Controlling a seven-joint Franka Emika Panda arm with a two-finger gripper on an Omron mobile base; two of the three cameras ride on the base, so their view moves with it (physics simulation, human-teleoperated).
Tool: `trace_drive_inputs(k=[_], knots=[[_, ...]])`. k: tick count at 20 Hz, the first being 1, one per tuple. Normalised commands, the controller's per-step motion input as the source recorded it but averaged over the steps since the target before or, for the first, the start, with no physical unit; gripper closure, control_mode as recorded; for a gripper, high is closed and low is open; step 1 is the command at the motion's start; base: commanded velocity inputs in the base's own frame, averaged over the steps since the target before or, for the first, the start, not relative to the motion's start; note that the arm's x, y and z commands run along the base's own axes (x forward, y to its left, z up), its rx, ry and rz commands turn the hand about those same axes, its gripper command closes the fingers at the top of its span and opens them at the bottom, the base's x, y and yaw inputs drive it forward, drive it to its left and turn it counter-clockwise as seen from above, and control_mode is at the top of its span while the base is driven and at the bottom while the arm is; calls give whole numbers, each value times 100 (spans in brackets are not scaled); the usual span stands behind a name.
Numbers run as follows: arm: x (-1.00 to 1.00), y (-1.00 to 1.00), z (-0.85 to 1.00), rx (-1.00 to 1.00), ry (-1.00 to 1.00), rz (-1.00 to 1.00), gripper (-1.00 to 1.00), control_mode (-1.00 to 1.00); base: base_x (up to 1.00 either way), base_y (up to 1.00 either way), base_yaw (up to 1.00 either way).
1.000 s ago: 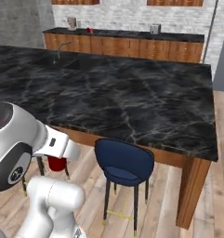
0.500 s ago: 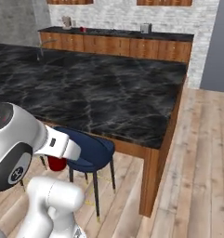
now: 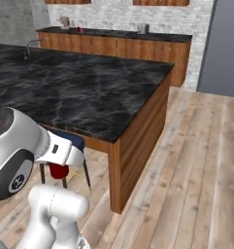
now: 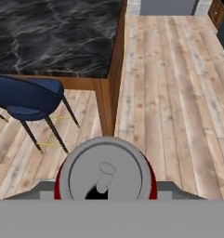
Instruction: Four empty soda cans are scattered around the kitchen. Gather all the cans and cluster them next to the stove for recycling.
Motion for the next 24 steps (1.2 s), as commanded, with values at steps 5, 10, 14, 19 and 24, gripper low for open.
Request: trace_drive_inputs(k=[5,10,14,19,24], knots=[[0,0,0,0,0,0,100,100,-4,-99,6],[0,0,0,0,0,0,100,100,28,-89,0],[0,0,0,0,0,0,100,100,39,-92,0],[0,0,0,0,0,0,100,100,58,-95,0],[0,0,0,0,0,0,100,100,95,-58,2]])
